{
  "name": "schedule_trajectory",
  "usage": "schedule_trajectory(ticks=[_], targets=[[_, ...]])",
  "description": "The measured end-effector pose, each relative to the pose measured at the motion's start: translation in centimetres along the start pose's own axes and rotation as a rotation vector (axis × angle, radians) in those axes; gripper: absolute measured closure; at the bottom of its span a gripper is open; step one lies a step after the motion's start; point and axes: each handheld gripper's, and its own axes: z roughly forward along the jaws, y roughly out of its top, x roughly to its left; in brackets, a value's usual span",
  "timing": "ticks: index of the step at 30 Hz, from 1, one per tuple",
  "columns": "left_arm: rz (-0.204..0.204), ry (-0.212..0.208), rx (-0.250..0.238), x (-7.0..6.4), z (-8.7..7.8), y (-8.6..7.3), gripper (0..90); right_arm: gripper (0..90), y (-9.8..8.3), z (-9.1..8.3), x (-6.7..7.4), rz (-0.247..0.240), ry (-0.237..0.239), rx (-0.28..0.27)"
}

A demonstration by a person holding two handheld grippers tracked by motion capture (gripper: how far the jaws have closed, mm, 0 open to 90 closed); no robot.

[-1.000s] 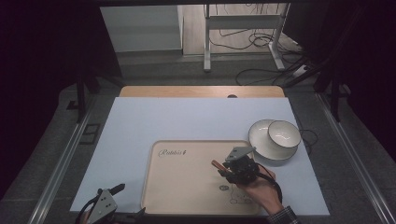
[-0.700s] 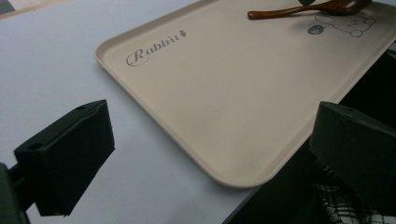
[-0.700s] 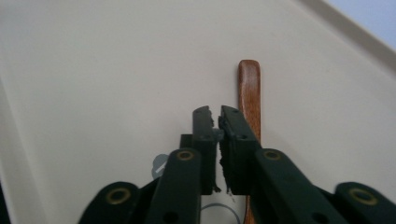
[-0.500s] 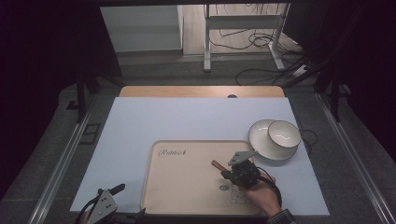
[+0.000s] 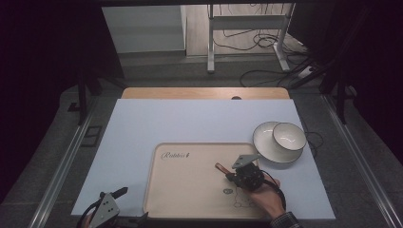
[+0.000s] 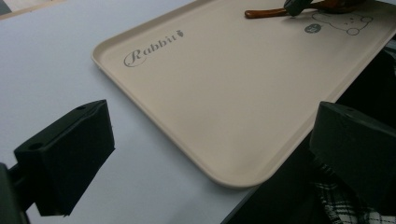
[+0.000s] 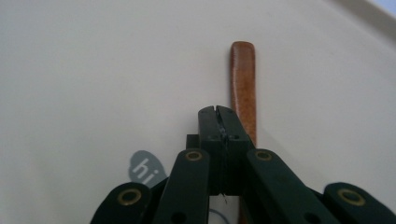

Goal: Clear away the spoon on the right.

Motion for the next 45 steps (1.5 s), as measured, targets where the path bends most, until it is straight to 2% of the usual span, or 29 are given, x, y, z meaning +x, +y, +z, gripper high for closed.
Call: schedule_trajectory(ticks=[7, 22, 27, 37, 45], targets=[[0.005, -0.001, 0.003, 0.0, 0.0, 0.0, 0.0, 89.8, -0.3, 0.1, -0.5, 0.008, -0.016, 0.005], [0.003, -0.005, 0.003, 0.0, 0.1, 0.0, 0.0, 89.8, -1.3, -0.8, -2.8, 0.131, -0.080, -0.002], [0.004, -0.006, 0.004, 0.0, 0.1, 0.0, 0.0, 89.9, -1.5, -1.1, -3.2, 0.137, -0.093, -0.001], [0.004, -0.006, 0.002, 0.0, 0.1, 0.0, 0.0, 89.8, -2.2, -1.7, -4.4, 0.178, -0.128, -0.004], [0.002, -0.006, -0.001, 0.0, 0.0, 0.0, 0.0, 88.1, -2.1, -1.9, -4.2, 0.166, -0.143, -0.015]])
